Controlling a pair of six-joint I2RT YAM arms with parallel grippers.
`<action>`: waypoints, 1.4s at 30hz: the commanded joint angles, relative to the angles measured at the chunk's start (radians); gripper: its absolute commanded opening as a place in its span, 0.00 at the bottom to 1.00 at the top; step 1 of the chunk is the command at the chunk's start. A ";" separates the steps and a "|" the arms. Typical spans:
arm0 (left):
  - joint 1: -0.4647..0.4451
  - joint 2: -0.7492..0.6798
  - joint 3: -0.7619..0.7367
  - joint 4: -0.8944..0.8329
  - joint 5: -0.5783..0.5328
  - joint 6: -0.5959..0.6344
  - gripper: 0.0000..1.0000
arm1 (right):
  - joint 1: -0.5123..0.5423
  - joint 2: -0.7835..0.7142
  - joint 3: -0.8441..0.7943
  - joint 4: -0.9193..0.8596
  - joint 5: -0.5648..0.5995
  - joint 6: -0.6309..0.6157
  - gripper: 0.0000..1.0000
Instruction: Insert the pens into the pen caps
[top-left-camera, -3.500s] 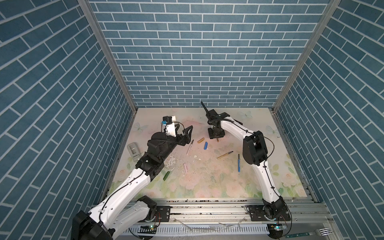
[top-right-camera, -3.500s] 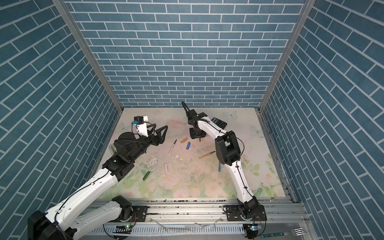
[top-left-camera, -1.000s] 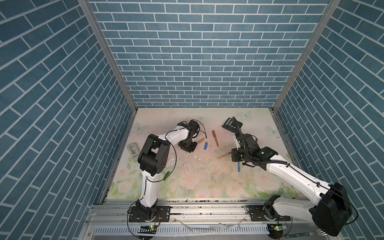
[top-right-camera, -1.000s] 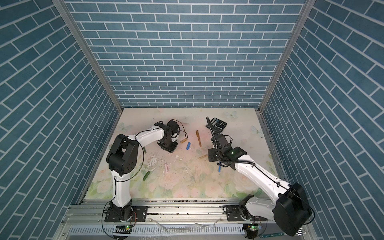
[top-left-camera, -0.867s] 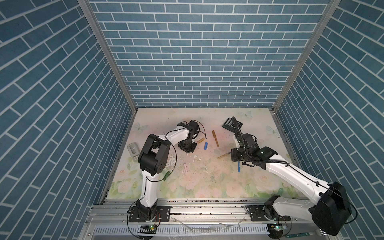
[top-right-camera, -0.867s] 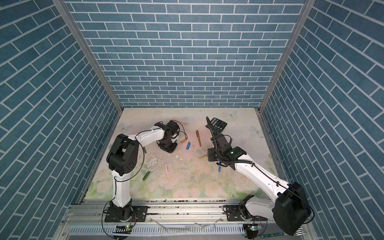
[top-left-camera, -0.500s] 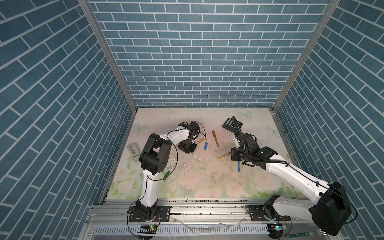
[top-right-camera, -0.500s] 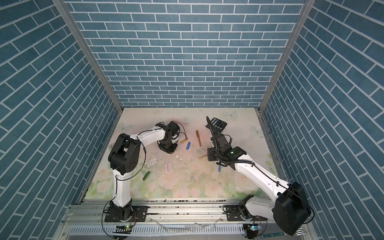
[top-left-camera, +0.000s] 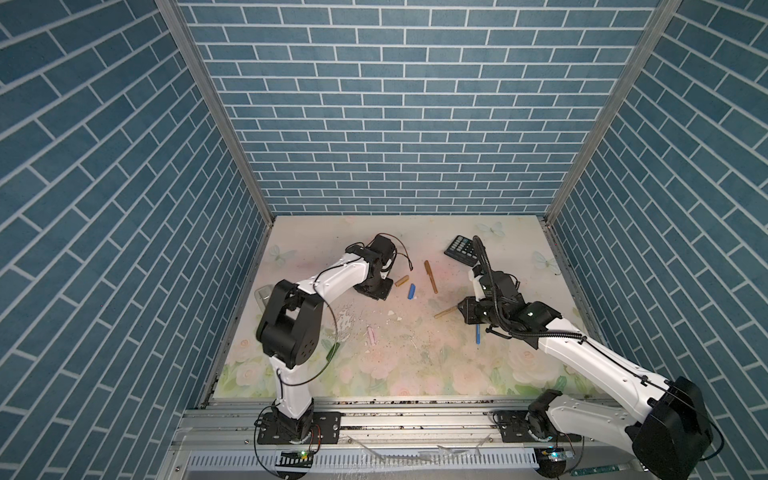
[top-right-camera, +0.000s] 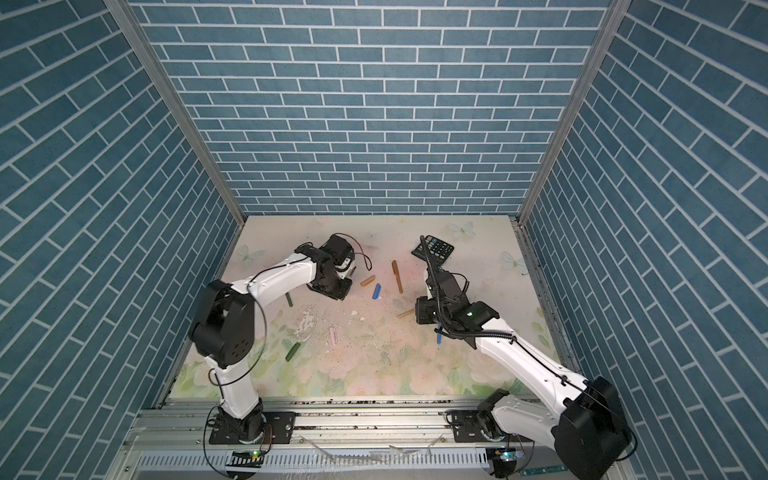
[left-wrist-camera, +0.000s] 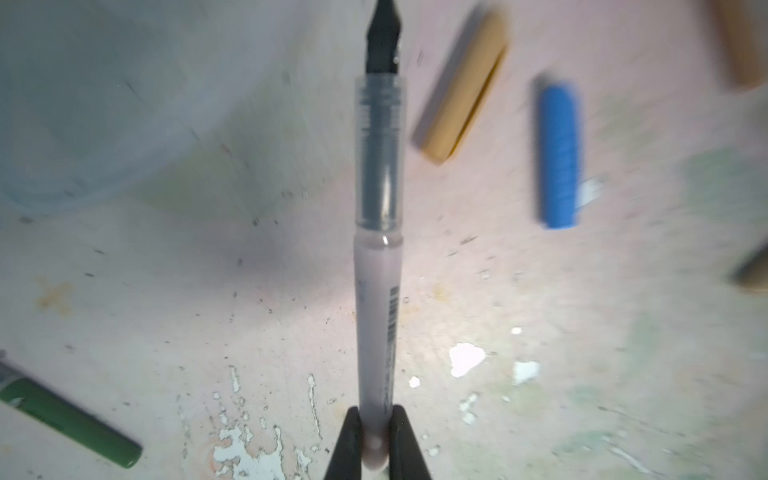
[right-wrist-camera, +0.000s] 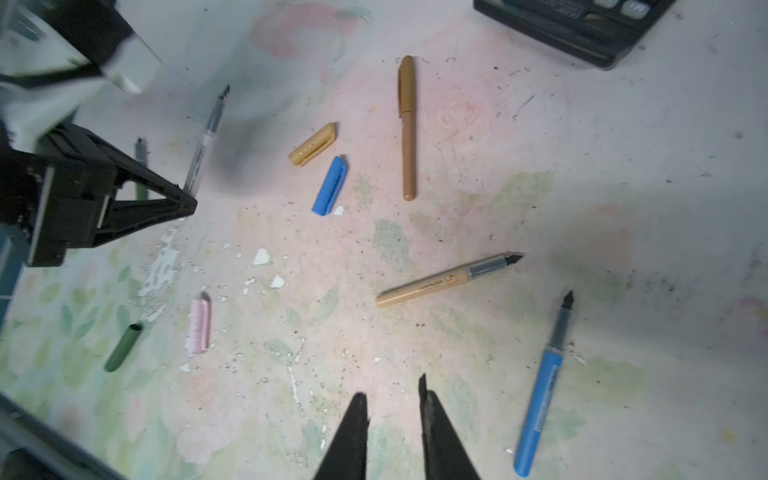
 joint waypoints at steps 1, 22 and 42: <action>-0.056 -0.201 -0.097 0.185 0.087 -0.004 0.00 | 0.001 -0.033 0.022 0.130 -0.115 0.014 0.29; -0.119 -0.533 -0.402 0.728 0.503 -0.172 0.00 | 0.067 0.088 0.347 0.264 -0.293 -0.076 0.51; -0.122 -0.546 -0.416 0.765 0.538 -0.176 0.41 | 0.075 0.166 0.415 0.256 -0.290 -0.050 0.06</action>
